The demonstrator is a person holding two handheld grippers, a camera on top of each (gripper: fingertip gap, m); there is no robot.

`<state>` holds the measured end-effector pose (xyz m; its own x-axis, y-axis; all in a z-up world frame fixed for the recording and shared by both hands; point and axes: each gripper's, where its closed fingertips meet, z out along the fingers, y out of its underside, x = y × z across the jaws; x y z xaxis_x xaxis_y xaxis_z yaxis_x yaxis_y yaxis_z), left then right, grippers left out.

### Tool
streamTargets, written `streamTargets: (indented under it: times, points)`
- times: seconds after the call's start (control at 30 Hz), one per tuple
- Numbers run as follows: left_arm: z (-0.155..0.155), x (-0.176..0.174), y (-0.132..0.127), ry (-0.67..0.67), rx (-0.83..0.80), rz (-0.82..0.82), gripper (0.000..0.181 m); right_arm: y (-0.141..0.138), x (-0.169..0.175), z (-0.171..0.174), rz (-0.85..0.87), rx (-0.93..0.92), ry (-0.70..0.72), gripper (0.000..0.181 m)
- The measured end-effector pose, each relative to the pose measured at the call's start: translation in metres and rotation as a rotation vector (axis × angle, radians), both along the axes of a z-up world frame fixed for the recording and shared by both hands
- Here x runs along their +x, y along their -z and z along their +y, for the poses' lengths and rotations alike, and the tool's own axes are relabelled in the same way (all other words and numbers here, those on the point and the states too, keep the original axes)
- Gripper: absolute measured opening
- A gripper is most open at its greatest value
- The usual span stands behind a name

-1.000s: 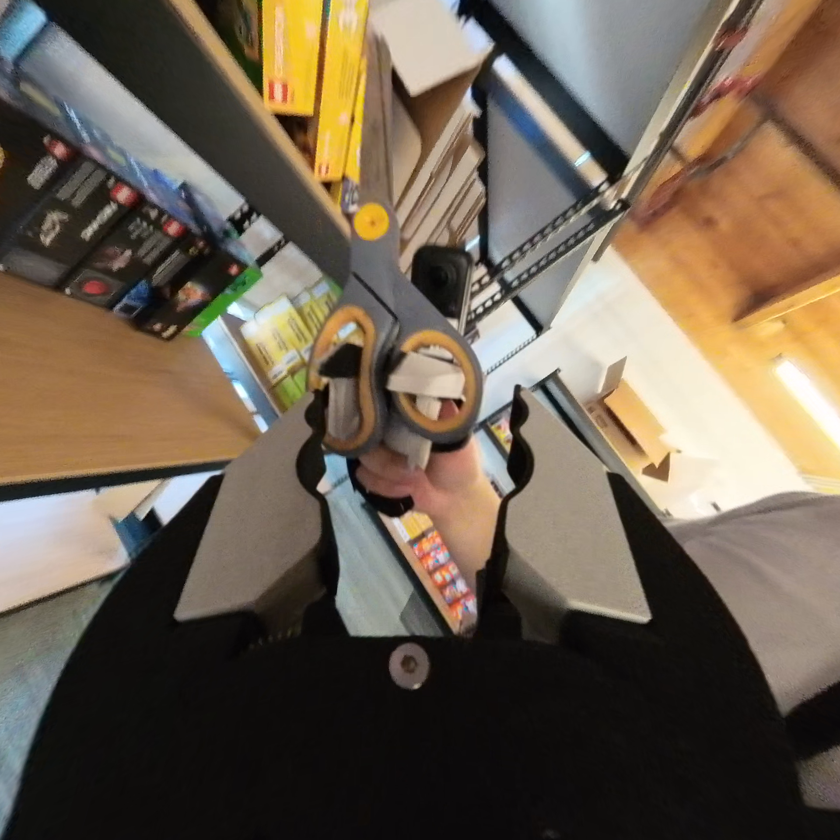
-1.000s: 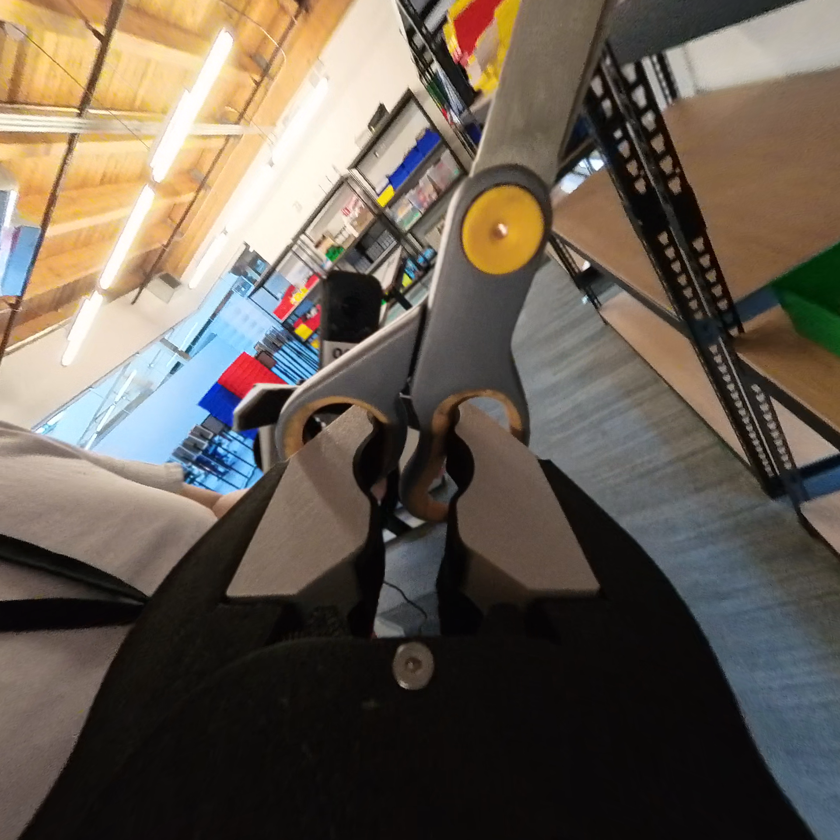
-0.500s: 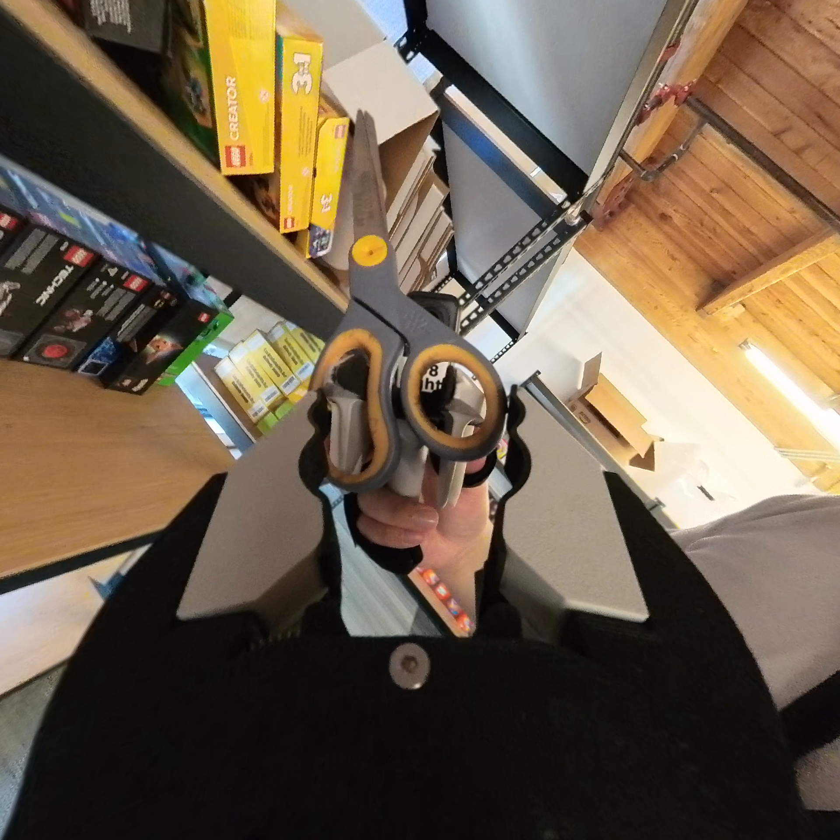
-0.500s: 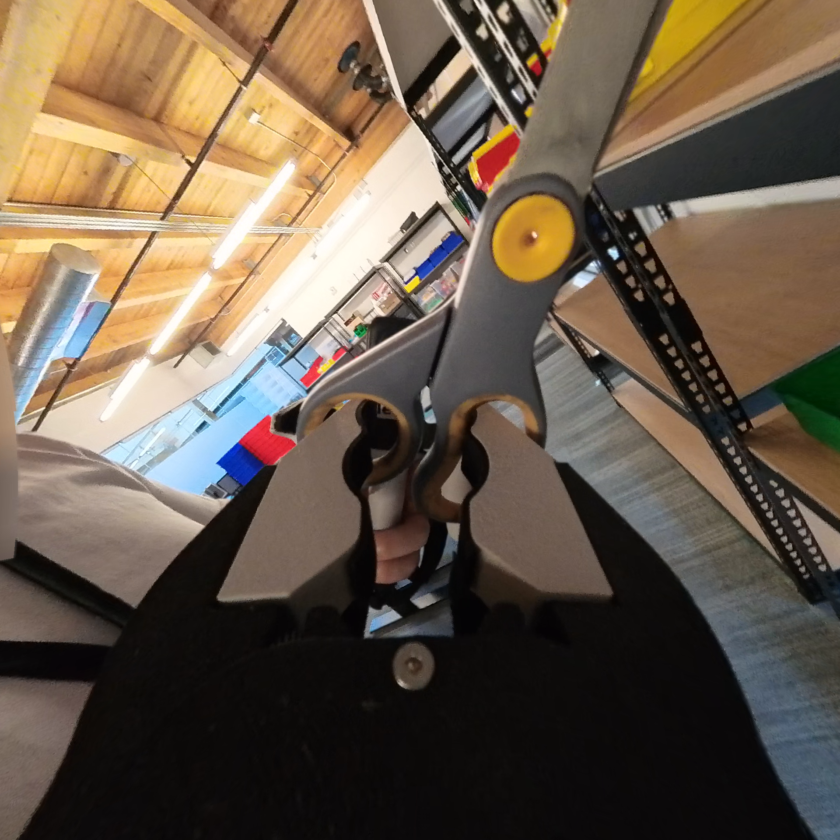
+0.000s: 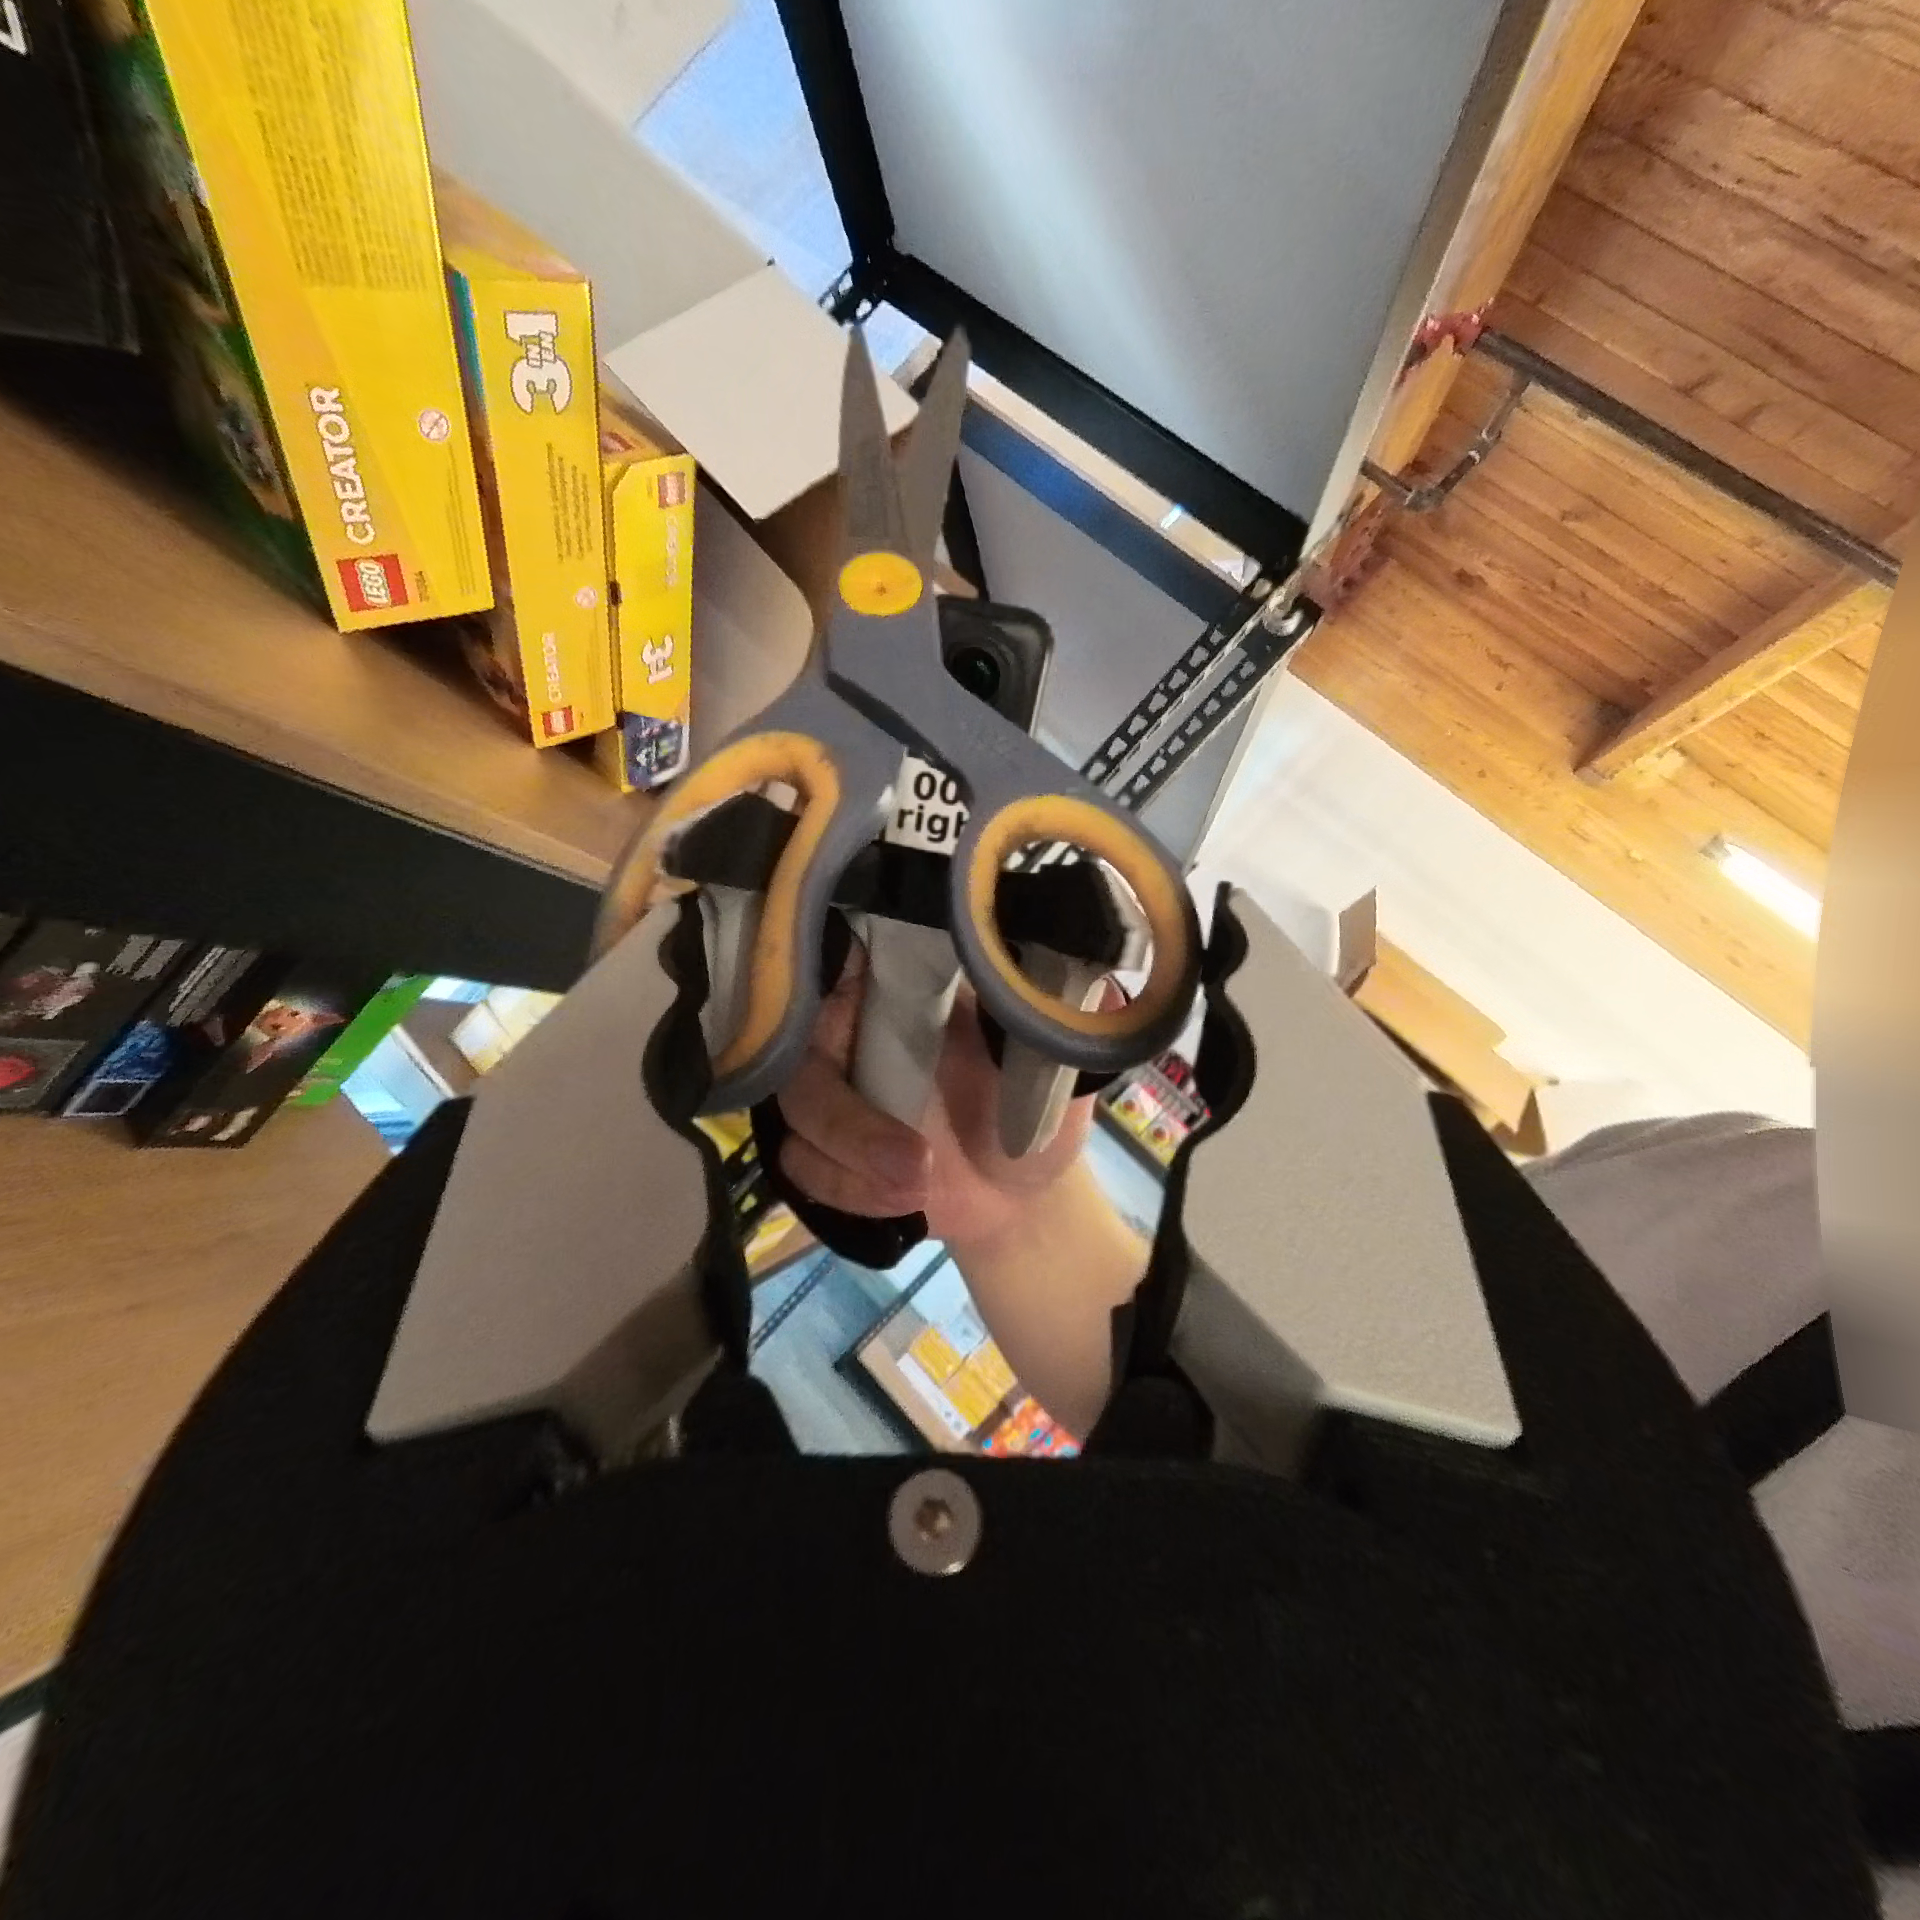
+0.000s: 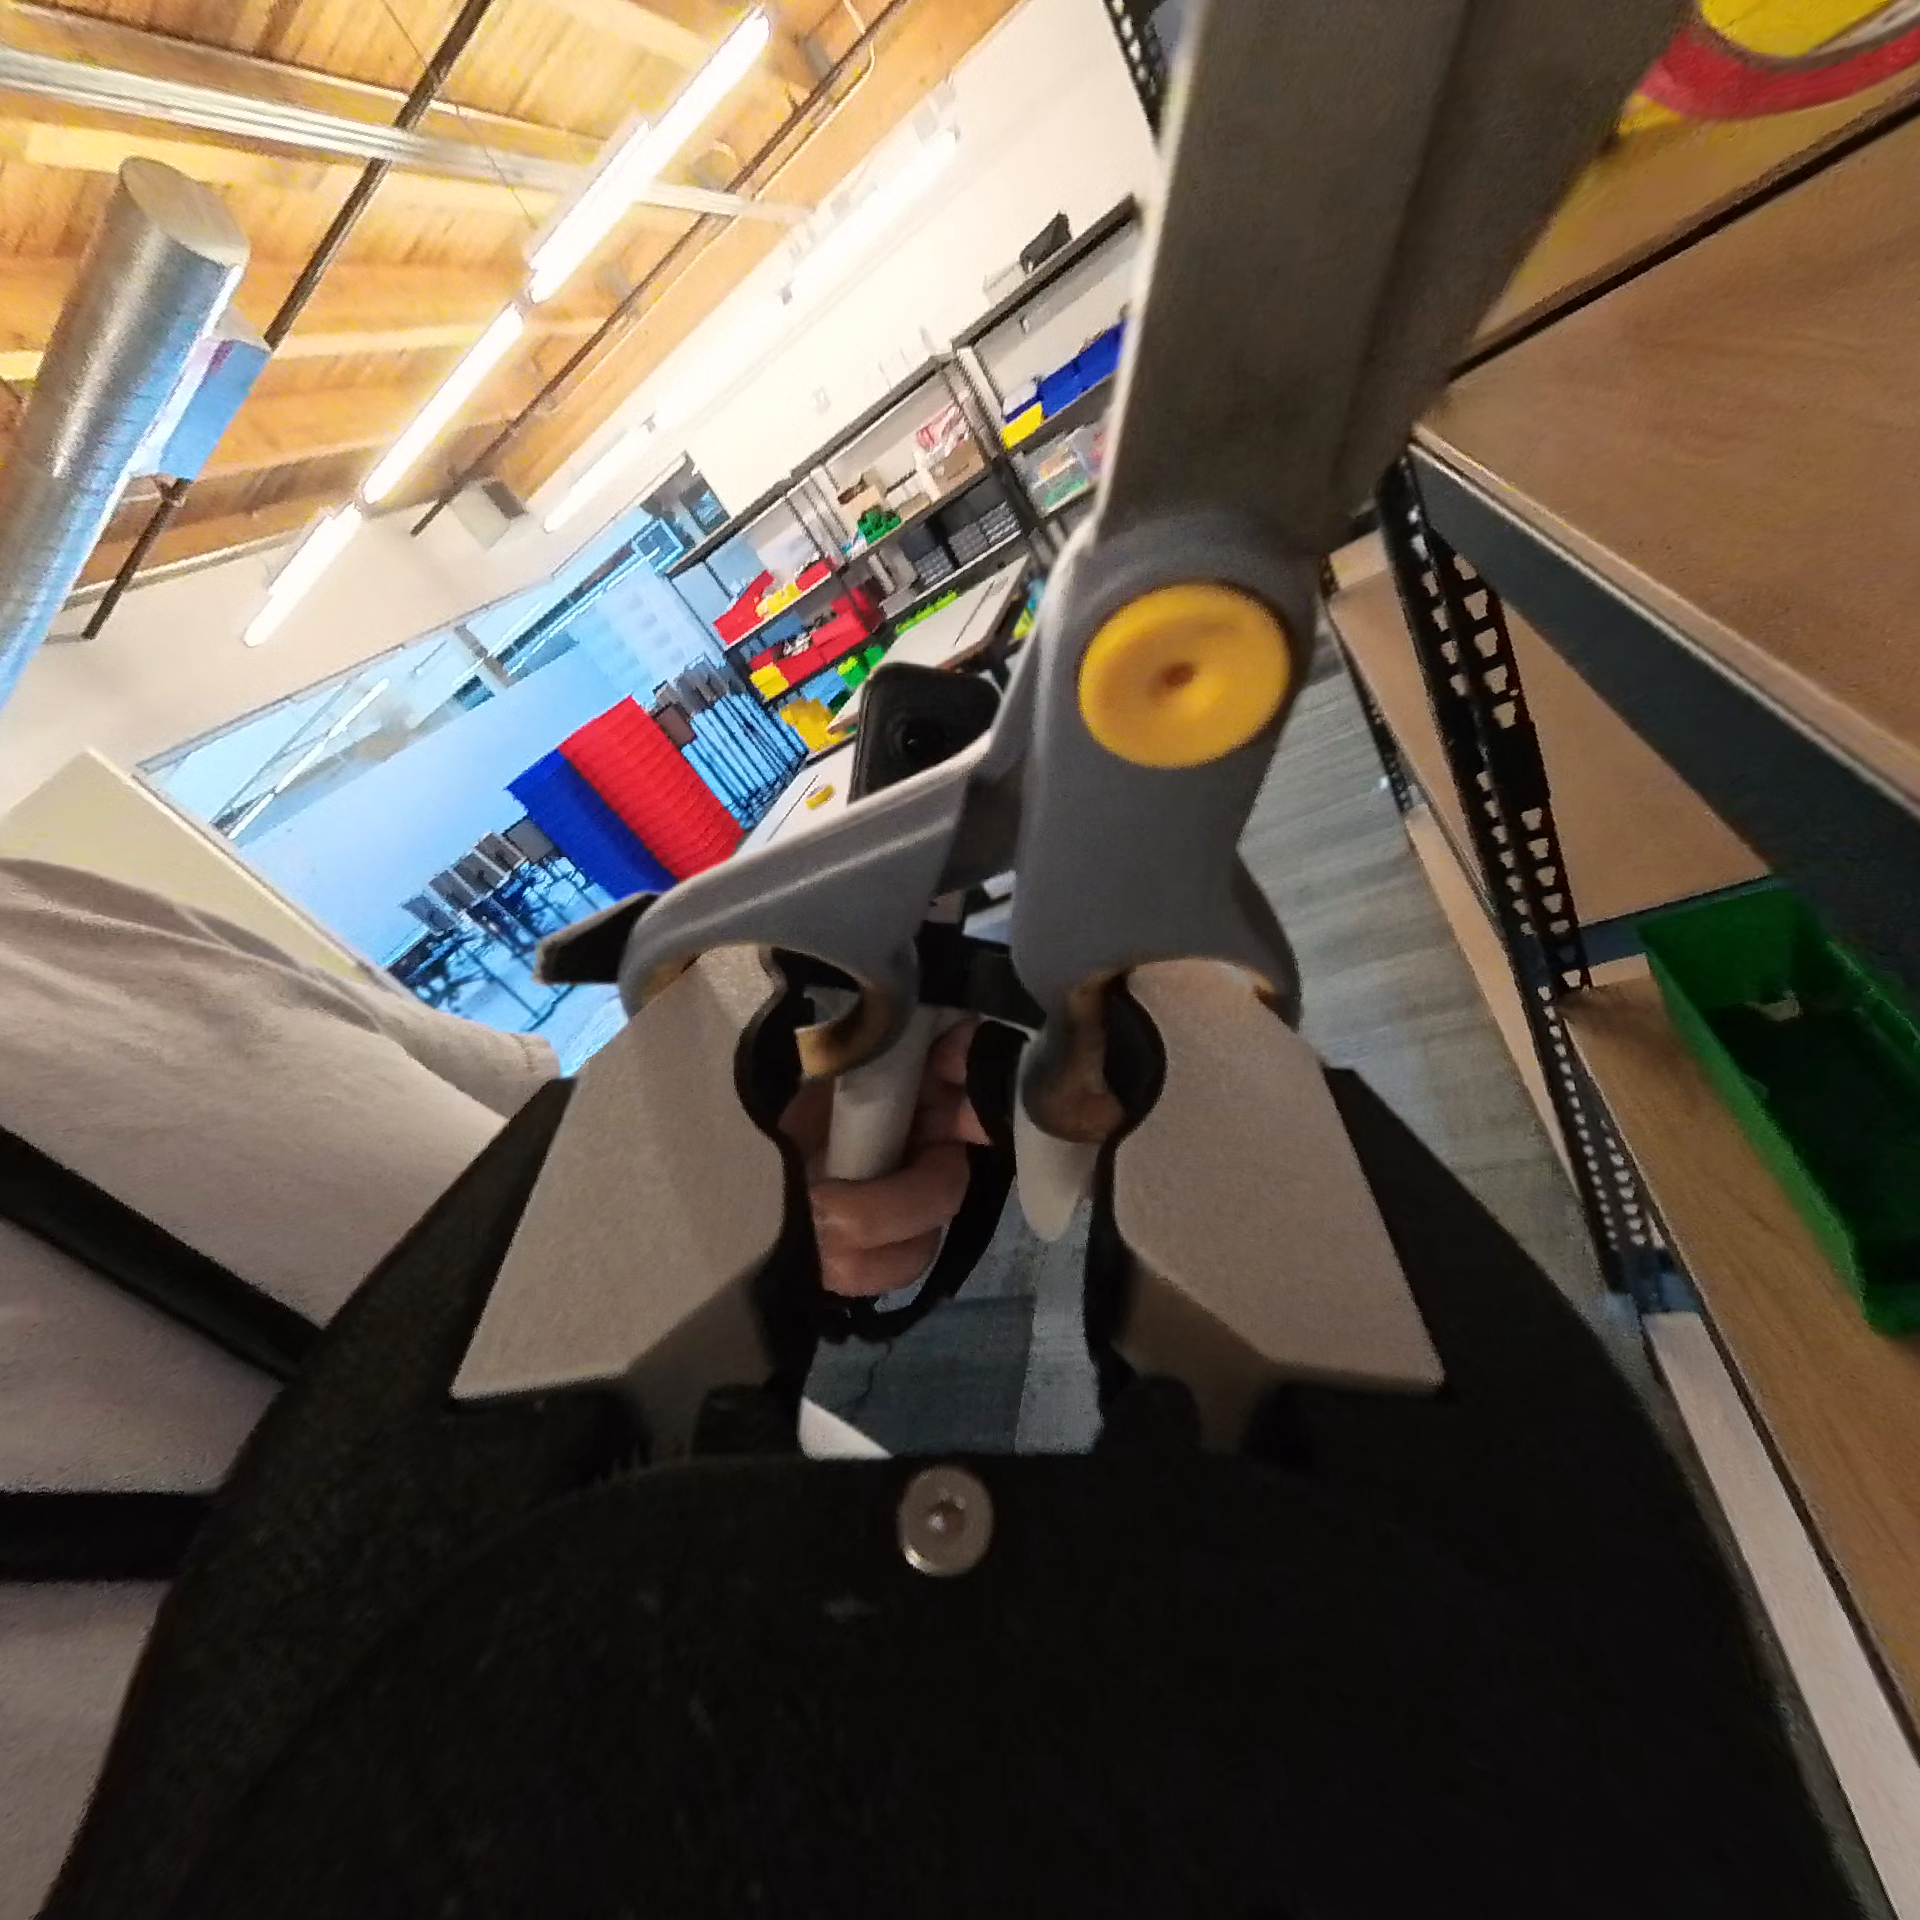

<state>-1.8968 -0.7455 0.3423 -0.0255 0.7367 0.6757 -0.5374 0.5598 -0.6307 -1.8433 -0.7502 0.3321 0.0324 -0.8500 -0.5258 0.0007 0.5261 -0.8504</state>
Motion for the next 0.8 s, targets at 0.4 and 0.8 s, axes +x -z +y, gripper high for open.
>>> streamTargets:
  times: [0.4,0.8]
  points:
    - [-0.047,0.016,-0.006,-0.013,0.006,-0.025,0.092,0.000,0.010,-0.054,0.169,0.019,-0.068,0.046]
    - [-0.200,0.195,-0.021,-0.685,-0.304,-0.700,0.084,-0.029,0.045,-0.094,0.406,0.177,-0.251,0.037]
